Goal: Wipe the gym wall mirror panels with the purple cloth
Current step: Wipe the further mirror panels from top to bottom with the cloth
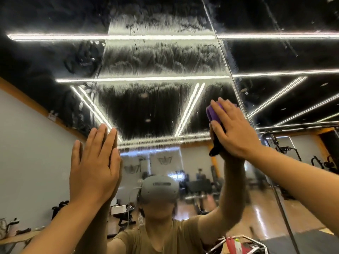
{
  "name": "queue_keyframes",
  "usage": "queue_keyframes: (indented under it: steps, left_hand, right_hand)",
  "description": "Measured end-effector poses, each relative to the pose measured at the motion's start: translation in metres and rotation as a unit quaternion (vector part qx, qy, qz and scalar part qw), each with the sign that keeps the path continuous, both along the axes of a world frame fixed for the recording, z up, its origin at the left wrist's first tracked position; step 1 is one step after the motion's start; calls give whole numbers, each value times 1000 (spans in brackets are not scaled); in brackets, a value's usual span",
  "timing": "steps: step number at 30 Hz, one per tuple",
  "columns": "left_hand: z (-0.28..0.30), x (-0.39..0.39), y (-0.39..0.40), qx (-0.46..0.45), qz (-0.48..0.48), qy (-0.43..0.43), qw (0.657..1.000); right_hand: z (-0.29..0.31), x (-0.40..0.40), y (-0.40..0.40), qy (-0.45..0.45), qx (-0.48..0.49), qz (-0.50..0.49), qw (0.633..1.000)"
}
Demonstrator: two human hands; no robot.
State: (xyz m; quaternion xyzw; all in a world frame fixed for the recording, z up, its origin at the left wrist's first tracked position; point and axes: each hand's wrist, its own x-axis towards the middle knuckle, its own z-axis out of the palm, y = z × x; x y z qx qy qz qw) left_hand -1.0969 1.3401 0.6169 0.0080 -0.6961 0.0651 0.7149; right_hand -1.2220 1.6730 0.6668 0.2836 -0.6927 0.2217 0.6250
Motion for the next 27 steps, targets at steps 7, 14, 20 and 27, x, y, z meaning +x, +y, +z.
queue_keyframes:
  steps: [7, 14, 20, 27]
  left_hand:
    - [-1, 0, 0, 1, 4, 2, 1000]
    - [0, 0, 0, 6, -3, 3, 1000]
    - [-2, 3, 5, 15, -7, -18, 1000]
    - [-6, 1, 11, 17, 25, -23, 999]
  right_hand:
    - [5, -5, 1, -10, -33, 6, 999]
    - [-120, -4, 5, 2, -4, 33, 999]
    - [-178, -1, 7, -13, 31, -9, 999]
    - [-111, -5, 9, 1, 14, 6, 1000]
